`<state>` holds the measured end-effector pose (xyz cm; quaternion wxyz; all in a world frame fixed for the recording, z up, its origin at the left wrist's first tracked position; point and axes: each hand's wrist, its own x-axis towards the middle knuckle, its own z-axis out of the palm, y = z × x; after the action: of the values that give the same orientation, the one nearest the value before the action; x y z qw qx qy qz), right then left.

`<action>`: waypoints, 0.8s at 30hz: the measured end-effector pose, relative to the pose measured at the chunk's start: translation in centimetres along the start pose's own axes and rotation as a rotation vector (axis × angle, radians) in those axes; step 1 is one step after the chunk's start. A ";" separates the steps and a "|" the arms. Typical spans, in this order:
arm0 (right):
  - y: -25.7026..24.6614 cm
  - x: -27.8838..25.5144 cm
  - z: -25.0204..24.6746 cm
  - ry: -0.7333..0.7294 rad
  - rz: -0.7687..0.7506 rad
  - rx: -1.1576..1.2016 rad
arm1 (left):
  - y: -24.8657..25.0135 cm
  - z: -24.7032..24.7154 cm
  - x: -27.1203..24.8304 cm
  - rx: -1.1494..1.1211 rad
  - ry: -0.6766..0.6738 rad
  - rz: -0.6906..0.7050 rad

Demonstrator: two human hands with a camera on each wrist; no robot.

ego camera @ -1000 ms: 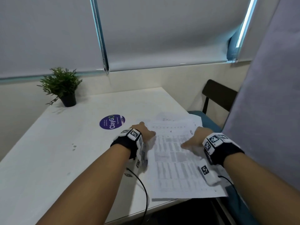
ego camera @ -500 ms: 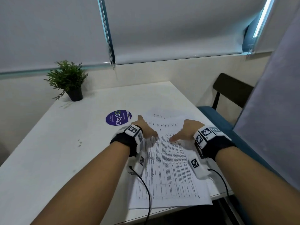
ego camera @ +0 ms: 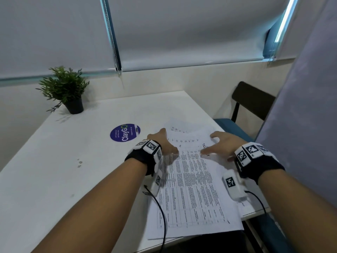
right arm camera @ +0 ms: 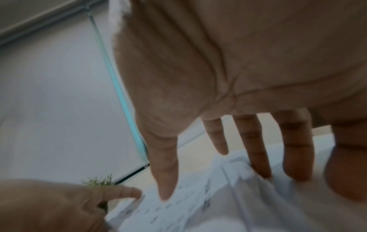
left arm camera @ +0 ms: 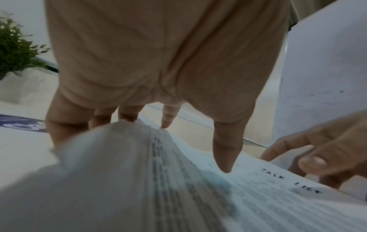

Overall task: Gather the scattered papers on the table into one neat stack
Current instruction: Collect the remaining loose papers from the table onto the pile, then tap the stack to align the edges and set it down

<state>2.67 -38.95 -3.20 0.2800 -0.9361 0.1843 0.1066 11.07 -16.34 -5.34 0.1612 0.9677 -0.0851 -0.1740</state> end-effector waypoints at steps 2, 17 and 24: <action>0.9 0.9 -0.6 0.103 0.055 -0.018 | -0.4 0.0 0.2 0.006 -0.003 0.019; 2.6 5.1 -0.1 -0.110 -0.054 -0.512 | -0.2 0.3 1.5 0.022 0.027 0.047; 4.1 5.6 -1.2 -0.162 -0.041 0.006 | -0.4 -0.1 2.3 -0.038 0.070 0.034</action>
<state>6.21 -44.39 -5.83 0.2988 -0.9272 0.1420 0.1754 13.23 -16.43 -6.12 0.1855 0.9683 -0.0927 -0.1389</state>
